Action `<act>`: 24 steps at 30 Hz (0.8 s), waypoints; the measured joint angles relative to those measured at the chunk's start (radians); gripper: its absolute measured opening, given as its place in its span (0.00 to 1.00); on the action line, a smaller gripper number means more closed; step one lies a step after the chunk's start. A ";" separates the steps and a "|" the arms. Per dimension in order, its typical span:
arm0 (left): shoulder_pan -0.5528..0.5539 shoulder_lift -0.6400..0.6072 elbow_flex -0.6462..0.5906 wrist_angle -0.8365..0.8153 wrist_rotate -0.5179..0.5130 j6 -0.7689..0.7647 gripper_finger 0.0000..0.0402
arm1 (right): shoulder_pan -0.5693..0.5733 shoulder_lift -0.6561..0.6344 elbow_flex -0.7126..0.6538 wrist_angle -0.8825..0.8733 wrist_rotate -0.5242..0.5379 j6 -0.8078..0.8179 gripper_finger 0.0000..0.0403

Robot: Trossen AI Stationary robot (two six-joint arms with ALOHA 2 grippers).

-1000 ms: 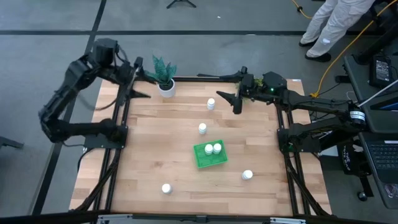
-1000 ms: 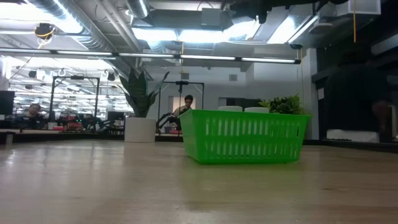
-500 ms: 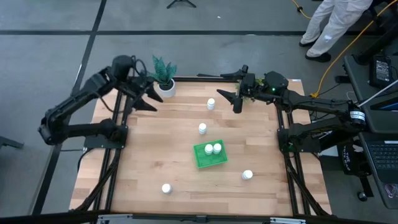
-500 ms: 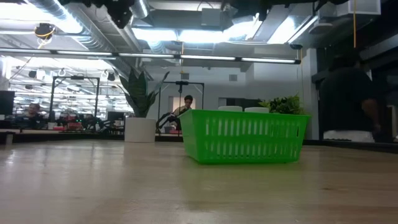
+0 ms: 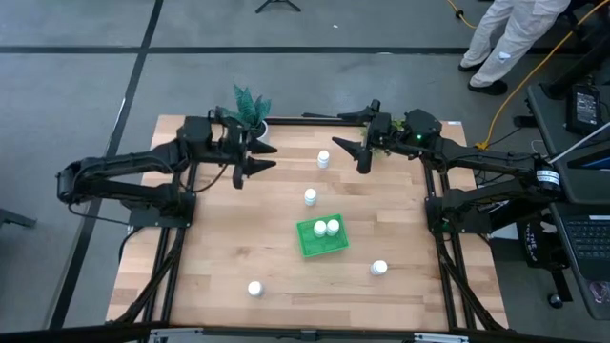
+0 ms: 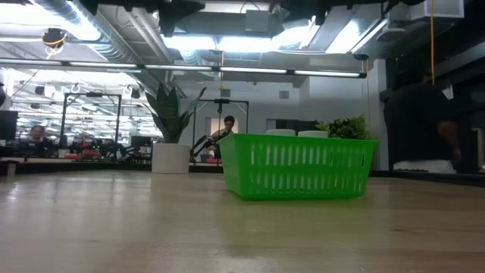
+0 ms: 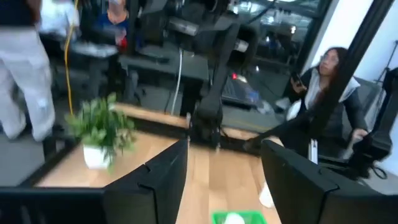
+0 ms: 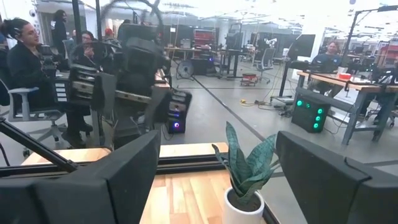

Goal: Pick and place pill bottles into a basket
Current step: Put the white medicine bottle into the green basket

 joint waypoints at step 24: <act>-0.038 -0.047 0.003 0.173 -0.160 0.196 0.45 | -0.071 0.064 0.136 -0.646 0.006 0.076 0.80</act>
